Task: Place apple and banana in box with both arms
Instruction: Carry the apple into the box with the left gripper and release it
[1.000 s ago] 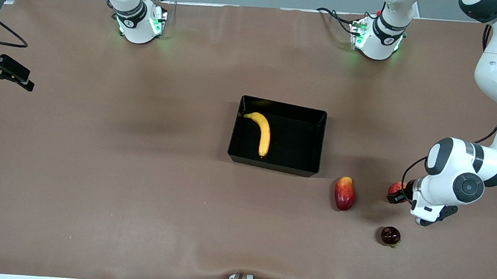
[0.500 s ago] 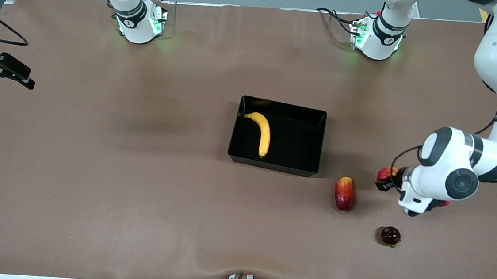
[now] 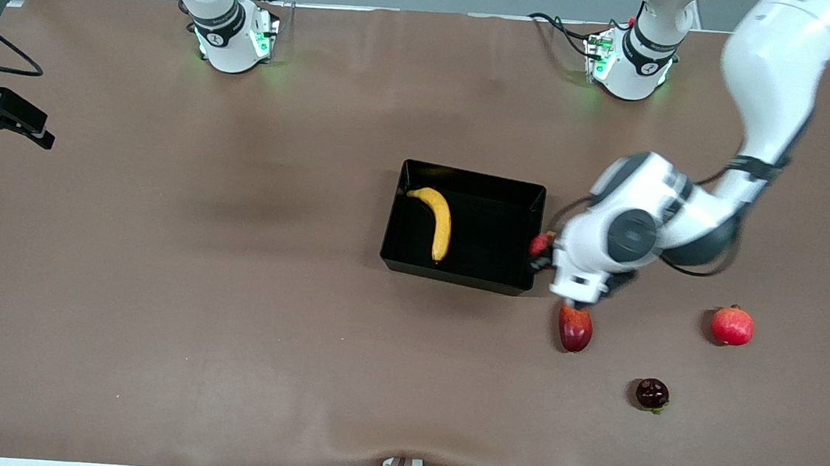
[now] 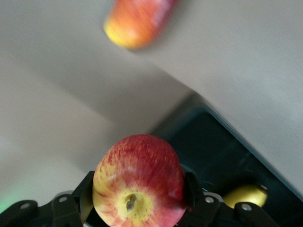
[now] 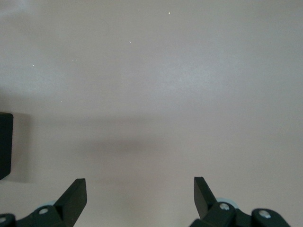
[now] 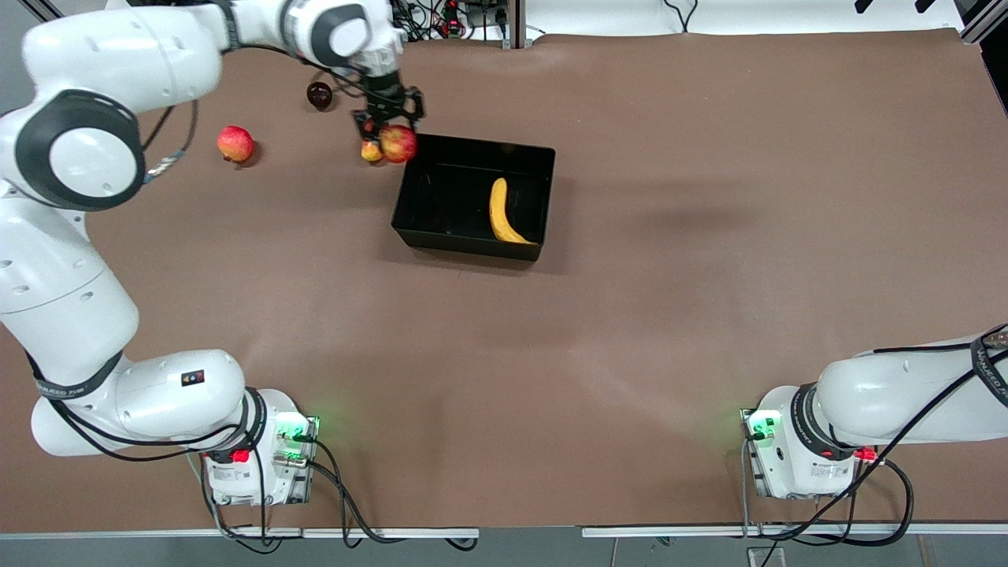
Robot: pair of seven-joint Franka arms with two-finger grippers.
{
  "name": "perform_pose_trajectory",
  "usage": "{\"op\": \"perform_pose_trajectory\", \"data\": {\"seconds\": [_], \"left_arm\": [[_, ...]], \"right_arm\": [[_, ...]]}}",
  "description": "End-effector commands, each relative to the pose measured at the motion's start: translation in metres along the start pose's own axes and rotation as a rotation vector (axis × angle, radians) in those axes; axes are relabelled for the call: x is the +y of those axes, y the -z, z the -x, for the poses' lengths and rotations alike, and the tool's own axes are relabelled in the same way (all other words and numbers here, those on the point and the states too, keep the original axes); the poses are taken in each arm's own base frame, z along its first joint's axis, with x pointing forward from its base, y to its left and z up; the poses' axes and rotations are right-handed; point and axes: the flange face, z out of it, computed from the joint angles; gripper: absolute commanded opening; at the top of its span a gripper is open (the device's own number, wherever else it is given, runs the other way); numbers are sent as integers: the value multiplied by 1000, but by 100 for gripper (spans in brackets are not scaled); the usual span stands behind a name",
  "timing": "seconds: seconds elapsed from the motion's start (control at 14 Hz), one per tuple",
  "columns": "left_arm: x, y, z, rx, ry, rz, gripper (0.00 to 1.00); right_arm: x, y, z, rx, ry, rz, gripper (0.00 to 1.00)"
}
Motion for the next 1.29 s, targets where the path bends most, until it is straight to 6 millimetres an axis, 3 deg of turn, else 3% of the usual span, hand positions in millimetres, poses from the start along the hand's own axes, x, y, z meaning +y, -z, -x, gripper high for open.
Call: {"op": "perform_pose_trajectory", "data": {"seconds": [0.0,0.14,0.29,0.43,0.57,0.86,0.93,1.0,1.21], "left_arm": [[30,-4,44,10,38,24,0],[45,-26,71,10,34,12,0],[46,-62,76,1,40,-20,0],[45,-89,74,16,27,-2,0],[43,-105,59,20,45,18,0],[43,-120,47,46,32,13,0],[43,-122,44,48,33,12,34],[44,-121,45,50,34,15,99],[48,-99,35,76,36,46,100]], "right_arm": [[3,5,0,0,-4,7,100],[3,5,1,-3,-4,7,100],[3,5,0,-2,-4,8,100],[5,5,0,0,-8,8,100],[11,4,0,-2,-20,5,100],[12,5,0,-1,-21,6,100],[12,4,1,-4,-21,5,100],[11,4,1,-4,-20,7,100],[12,5,1,-2,-21,5,100]]}}
